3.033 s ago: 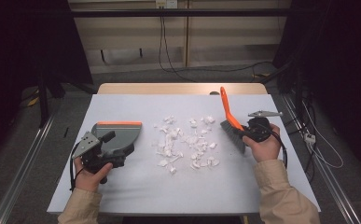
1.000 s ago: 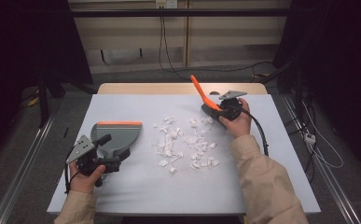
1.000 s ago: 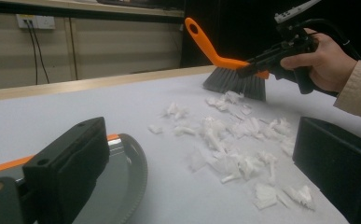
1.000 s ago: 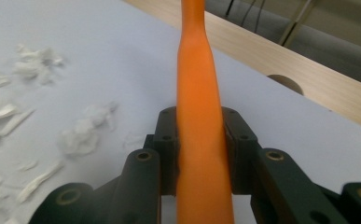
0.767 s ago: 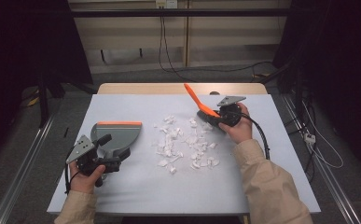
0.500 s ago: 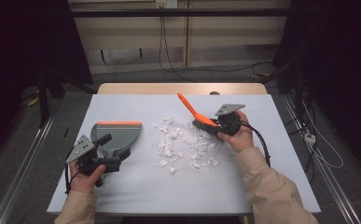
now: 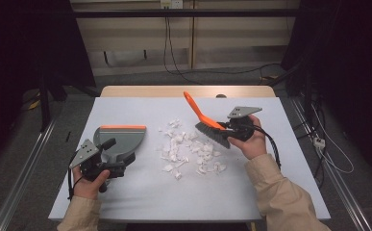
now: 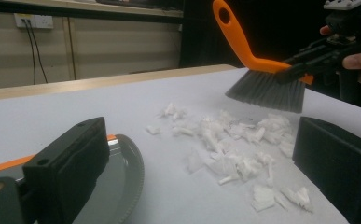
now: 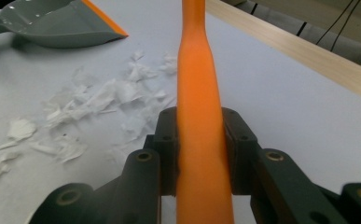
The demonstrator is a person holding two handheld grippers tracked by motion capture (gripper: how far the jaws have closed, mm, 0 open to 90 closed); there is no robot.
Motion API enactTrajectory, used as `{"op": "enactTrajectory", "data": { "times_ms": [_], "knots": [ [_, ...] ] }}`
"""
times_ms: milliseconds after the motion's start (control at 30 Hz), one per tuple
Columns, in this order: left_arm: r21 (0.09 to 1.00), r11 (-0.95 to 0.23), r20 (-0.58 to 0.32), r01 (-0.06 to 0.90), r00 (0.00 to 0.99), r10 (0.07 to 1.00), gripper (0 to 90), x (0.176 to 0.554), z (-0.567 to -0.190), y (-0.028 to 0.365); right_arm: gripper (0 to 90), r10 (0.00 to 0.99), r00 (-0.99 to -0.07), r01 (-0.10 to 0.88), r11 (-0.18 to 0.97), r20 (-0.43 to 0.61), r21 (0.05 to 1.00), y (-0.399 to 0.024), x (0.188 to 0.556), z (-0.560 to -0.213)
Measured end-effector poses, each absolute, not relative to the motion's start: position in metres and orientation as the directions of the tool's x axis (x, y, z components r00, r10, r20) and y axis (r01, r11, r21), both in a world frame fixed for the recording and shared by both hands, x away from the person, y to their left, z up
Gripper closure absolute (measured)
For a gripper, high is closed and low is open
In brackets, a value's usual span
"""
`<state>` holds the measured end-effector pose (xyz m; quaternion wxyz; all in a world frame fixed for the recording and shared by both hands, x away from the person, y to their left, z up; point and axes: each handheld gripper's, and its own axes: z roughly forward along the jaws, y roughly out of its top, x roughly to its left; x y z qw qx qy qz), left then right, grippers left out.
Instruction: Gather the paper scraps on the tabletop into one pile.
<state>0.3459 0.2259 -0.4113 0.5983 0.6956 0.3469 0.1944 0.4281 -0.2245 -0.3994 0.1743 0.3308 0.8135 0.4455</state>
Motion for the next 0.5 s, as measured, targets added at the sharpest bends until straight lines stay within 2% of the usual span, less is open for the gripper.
{"op": "enactTrajectory", "data": {
  "times_ms": [367, 500],
  "knots": [
    [0.966, -0.049, -0.143, 0.253, 0.683, 0.717, 3.4, 0.346, -0.413, 0.225, 71.6, 0.773, -0.632, 0.412, 0.391, -0.051, 0.823, -0.221, 0.455, -0.418],
    [0.965, -0.054, -0.142, 0.256, 0.684, 0.715, 3.4, 0.346, -0.413, 0.225, 71.6, 0.770, -0.637, 0.420, 0.396, -0.046, 0.817, -0.219, 0.460, -0.427]
  ]
}}
